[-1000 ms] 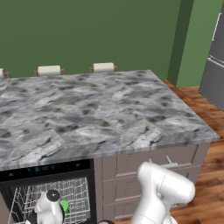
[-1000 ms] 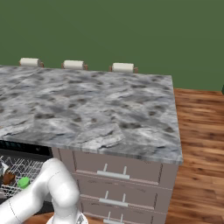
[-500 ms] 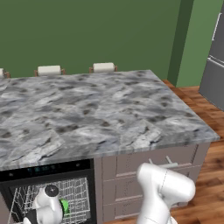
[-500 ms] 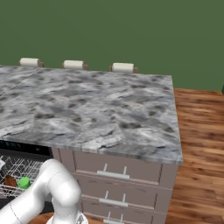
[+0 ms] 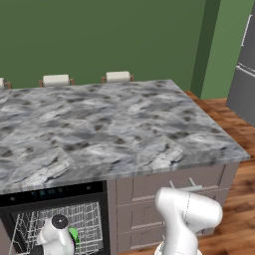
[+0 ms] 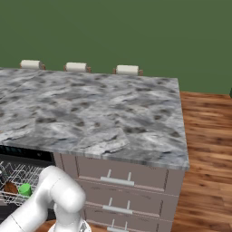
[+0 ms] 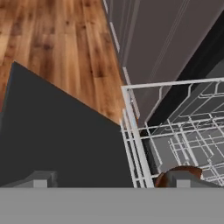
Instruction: Pick up the cup and bowl from the counter, place them in the dishwasher, and close the dishwasher door.
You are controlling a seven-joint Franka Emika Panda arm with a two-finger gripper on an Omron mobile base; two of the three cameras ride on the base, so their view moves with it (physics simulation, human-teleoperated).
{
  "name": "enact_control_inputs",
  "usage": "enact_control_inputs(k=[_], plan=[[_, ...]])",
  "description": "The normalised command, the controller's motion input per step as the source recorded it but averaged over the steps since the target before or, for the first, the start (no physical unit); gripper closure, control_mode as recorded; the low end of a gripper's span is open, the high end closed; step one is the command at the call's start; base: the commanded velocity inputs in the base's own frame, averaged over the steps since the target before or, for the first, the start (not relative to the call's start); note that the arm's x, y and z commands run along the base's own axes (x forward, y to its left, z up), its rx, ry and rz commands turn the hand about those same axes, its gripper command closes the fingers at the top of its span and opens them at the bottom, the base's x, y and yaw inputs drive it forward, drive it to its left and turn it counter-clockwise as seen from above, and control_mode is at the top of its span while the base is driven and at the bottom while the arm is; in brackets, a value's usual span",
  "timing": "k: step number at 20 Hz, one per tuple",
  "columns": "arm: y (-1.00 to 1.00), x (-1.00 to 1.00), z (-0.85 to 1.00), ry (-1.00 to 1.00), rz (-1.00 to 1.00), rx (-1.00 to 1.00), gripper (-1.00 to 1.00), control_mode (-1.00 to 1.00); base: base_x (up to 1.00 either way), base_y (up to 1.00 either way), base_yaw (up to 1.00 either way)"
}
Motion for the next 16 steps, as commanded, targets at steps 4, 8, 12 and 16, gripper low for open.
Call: enact_control_inputs(k=[4, 8, 12, 16], plan=[[-0.2, -0.17, 0.05, 0.0, 0.0, 0.0, -1.0, -1.0, 0.0, 0.0, 0.0], [-0.19, -0.1, 0.0, 0.0, 0.0, 0.0, -1.0, -1.0, 0.0, 0.0, 0.0], [-0.23, -0.08, 0.01, 0.0, 0.0, 0.0, -1.0, -1.0, 0.0, 0.0, 0.0], [-0.22, -0.11, 0.2, 0.0, 0.0, 0.0, -1.0, -1.0, 0.0, 0.0, 0.0]])
